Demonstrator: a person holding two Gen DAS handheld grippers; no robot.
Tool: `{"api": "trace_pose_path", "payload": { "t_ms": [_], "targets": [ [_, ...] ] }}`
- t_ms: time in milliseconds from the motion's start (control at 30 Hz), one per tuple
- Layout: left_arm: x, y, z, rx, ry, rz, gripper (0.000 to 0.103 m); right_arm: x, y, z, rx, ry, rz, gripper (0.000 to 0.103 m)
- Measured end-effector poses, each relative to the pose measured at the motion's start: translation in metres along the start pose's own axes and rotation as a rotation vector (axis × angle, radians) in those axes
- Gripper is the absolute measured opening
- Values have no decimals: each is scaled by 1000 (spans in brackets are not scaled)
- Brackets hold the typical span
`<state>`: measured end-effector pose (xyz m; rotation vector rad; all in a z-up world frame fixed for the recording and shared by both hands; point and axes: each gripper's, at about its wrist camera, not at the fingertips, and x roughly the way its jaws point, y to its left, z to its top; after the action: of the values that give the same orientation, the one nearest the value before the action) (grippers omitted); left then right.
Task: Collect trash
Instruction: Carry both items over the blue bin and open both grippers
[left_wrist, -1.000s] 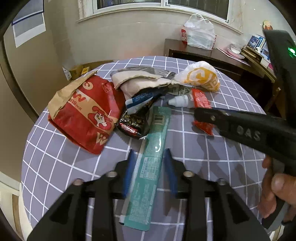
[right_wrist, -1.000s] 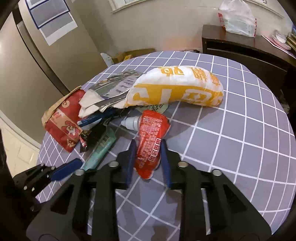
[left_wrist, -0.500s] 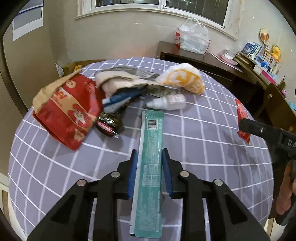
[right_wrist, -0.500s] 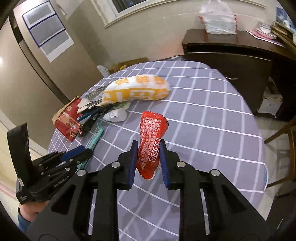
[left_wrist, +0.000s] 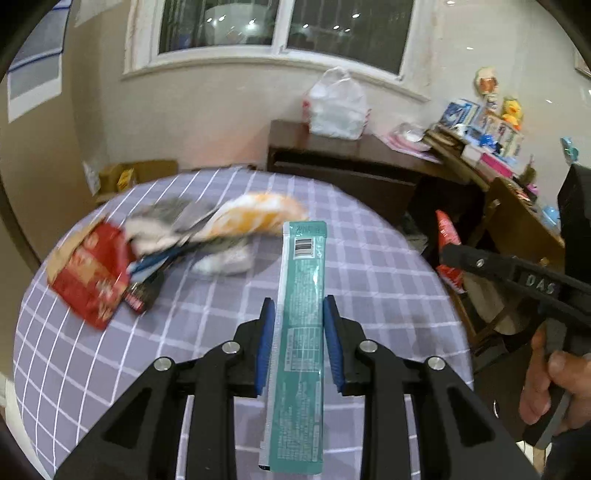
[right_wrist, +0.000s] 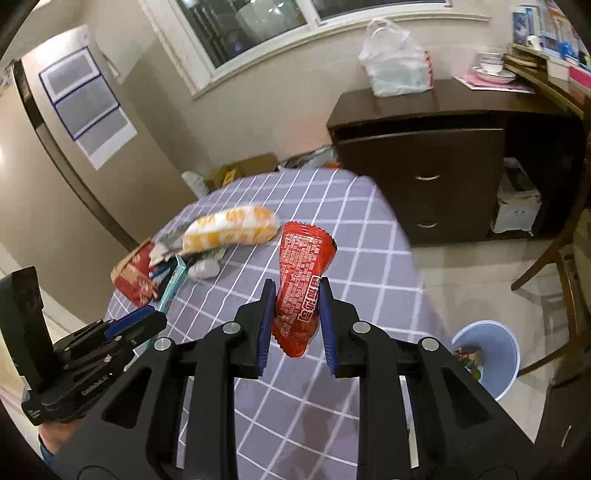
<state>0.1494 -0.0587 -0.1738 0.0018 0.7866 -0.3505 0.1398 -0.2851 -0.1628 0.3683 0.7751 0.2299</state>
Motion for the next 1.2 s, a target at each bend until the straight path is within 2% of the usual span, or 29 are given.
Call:
{"api": "trace_pose_path", "payload": {
  "t_ms": [267, 500, 633, 767, 1000, 1200],
  "targets": [
    [5, -64, 31, 68, -42, -89, 25, -48, -45, 14, 56, -99, -67, 23],
    [21, -133, 47, 158, -36, -182, 25, -95, -120, 16, 171, -177, -175, 23],
    [47, -177, 45, 202, 23, -236, 25, -107, -178, 3, 282, -172, -250, 23],
    [83, -216, 34, 233, 114, -271, 25, -99, -227, -14, 373, -128, -294, 23],
    [151, -271, 8, 278, 273, -281, 26, -71, -277, -42, 462, -38, -307, 24],
    [197, -301, -7, 309, 365, -282, 27, -52, -304, -52, 501, 7, -283, 26]
  ]
}}
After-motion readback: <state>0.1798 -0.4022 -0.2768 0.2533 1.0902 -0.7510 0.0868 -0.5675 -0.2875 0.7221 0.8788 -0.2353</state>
